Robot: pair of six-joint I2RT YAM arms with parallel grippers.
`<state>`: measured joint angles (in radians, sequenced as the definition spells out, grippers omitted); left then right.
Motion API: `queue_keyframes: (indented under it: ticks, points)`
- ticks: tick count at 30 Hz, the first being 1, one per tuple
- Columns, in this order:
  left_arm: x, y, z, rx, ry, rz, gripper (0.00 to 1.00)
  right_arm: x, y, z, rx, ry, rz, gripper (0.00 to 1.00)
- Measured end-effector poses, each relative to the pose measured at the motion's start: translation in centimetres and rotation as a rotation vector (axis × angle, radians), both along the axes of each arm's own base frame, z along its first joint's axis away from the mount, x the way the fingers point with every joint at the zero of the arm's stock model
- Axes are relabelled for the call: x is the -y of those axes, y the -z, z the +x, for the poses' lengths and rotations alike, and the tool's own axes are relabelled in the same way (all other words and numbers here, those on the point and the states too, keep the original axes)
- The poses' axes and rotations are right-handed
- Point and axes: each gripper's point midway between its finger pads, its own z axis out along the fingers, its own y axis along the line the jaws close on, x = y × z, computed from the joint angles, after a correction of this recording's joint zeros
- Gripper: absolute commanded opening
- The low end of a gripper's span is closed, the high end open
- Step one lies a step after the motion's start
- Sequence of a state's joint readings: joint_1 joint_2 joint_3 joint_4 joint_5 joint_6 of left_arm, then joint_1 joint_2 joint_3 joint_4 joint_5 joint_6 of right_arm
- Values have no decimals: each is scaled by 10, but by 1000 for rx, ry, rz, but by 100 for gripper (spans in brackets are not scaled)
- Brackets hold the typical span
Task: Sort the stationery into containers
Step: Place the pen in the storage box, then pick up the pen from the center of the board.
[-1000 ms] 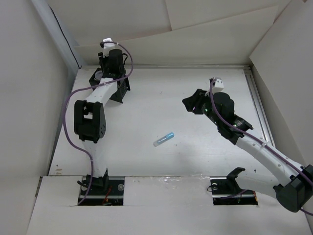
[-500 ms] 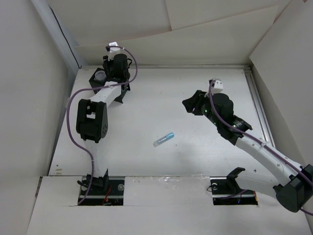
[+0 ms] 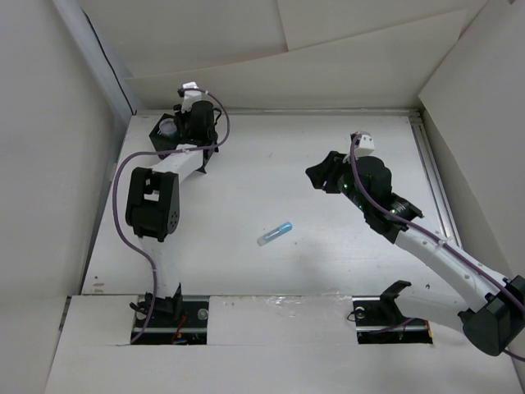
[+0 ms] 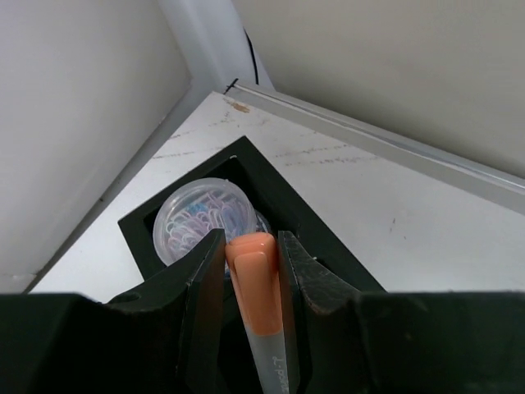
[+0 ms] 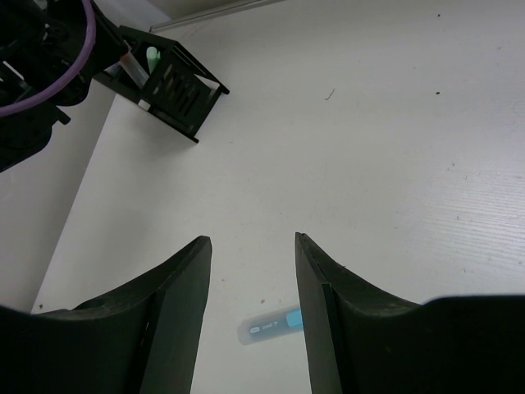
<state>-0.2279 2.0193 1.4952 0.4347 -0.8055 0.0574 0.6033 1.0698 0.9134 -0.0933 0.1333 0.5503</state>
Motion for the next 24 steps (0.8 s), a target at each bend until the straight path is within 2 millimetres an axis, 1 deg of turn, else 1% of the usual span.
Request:
queue_keyframes:
  ticks: [3,4,5,7,9,11,13,14,16,18,20,21,22,23,24]
  points:
    - [1,2,-9,1,11,-21,18,0,0,0,0,-1,0,51]
    - [2,0,-12,8,13,-29,19,0,0,0,0,-3,1,51]
    - [3,-4,-14,17,18,-36,24,-1,0,0,0,-3,1,51]
    - [5,-13,-19,37,26,-50,30,-1,-1,0,2,-4,2,51]
    - [9,-25,-25,62,35,-61,34,-1,-1,0,3,-4,3,51]
    - [13,-41,-31,94,46,-73,36,-1,-1,0,3,-6,4,51]
    - [21,-58,-36,129,65,-85,37,-2,-1,-1,2,-10,5,51]
    - [26,-67,-39,147,79,-92,40,-2,-1,-1,3,-11,5,51]
    - [34,-84,-44,181,103,-108,43,-2,-1,-1,2,-12,5,51]
    - [44,-99,-51,214,126,-125,42,-2,-1,-1,3,-13,6,51]
    - [53,-109,-56,238,145,-145,33,-2,-2,-1,4,-14,7,51]
    - [57,-112,-58,246,155,-159,29,-2,-3,-2,6,-14,8,49]
    - [63,-112,-60,247,170,-176,24,-2,-3,-2,7,-14,9,44]
    - [68,-112,-61,245,190,-195,21,-2,-4,-2,10,-15,8,26]
    - [75,-110,-61,244,214,-225,20,-2,-4,-2,12,-15,7,17]
